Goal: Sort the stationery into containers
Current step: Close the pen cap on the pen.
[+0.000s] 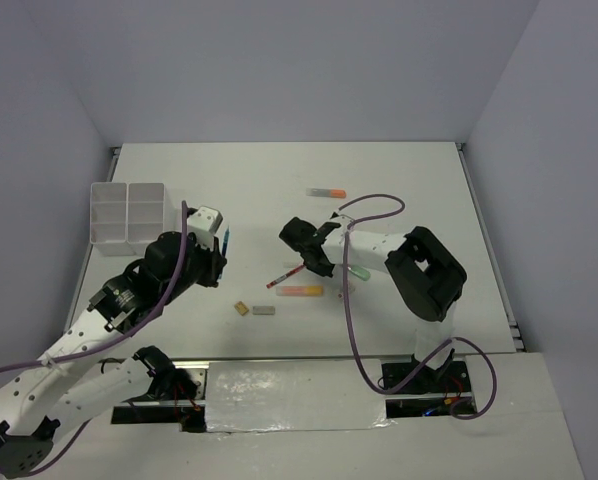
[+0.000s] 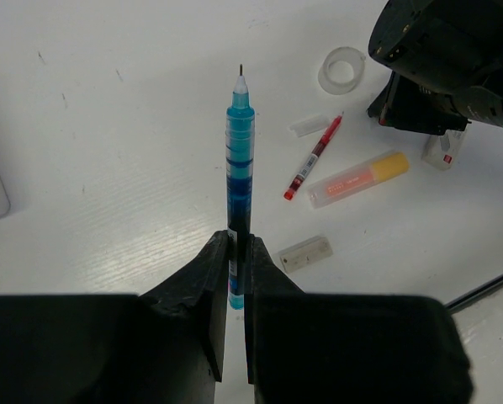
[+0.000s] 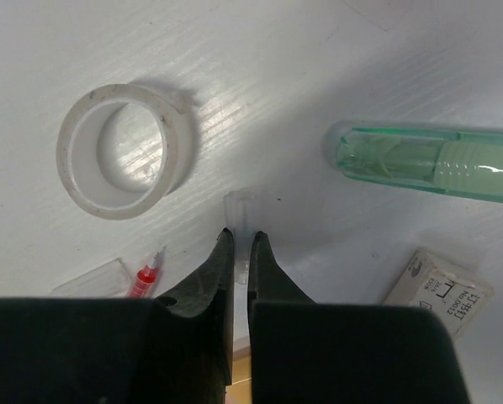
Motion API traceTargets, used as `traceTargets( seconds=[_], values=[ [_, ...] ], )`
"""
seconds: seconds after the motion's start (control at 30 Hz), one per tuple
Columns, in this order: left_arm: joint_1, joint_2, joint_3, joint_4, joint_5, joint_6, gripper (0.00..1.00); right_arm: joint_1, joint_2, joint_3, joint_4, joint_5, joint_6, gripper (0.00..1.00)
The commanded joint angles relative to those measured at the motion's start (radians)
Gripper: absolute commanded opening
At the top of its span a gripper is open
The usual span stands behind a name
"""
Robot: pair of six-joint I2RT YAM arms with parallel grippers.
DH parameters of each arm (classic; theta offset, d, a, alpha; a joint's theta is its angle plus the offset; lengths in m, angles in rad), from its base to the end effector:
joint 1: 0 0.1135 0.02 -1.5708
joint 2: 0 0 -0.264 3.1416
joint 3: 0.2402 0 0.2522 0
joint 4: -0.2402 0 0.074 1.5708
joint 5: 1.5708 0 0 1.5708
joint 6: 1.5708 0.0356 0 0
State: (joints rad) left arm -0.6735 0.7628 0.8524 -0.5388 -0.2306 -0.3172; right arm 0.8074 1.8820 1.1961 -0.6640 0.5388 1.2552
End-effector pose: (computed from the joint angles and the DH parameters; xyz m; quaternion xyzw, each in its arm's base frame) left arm 0.1345 -0.0970 0.3304 0.0889 0.8387 -0.1654 0.5111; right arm 0.2561 0.2412 0.1541 0.2413 0.9276 -0.0447 0.2815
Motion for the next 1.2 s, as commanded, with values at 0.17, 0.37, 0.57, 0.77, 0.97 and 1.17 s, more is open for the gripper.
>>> traceTargets(
  seconds=[0.17,0.37,0.57,0.77,0.97,1.17],
  values=[
    [-0.008,0.003,0.008,0.026,0.016,0.013,0.00,-0.011,-0.029,0.036,-0.025,0.070,-0.025,0.00],
    [-0.009,-0.008,-0.001,0.068,0.211,0.053,0.00,0.015,-0.262,0.016,-0.020,0.148,-0.077,0.00],
    [-0.009,-0.009,0.002,0.152,0.483,0.015,0.00,0.075,-0.492,0.011,0.035,0.164,-0.172,0.00],
    [-0.008,-0.036,-0.039,0.304,0.651,-0.094,0.00,0.081,-0.731,-0.157,0.487,-0.037,-0.388,0.00],
    [-0.009,-0.020,-0.082,0.474,0.829,-0.158,0.00,0.104,-0.787,-0.168,0.658,-0.144,-0.442,0.00],
    [-0.009,-0.026,-0.108,0.530,0.867,-0.189,0.00,0.136,-0.837,-0.233,0.857,-0.238,-0.473,0.00]
  ],
)
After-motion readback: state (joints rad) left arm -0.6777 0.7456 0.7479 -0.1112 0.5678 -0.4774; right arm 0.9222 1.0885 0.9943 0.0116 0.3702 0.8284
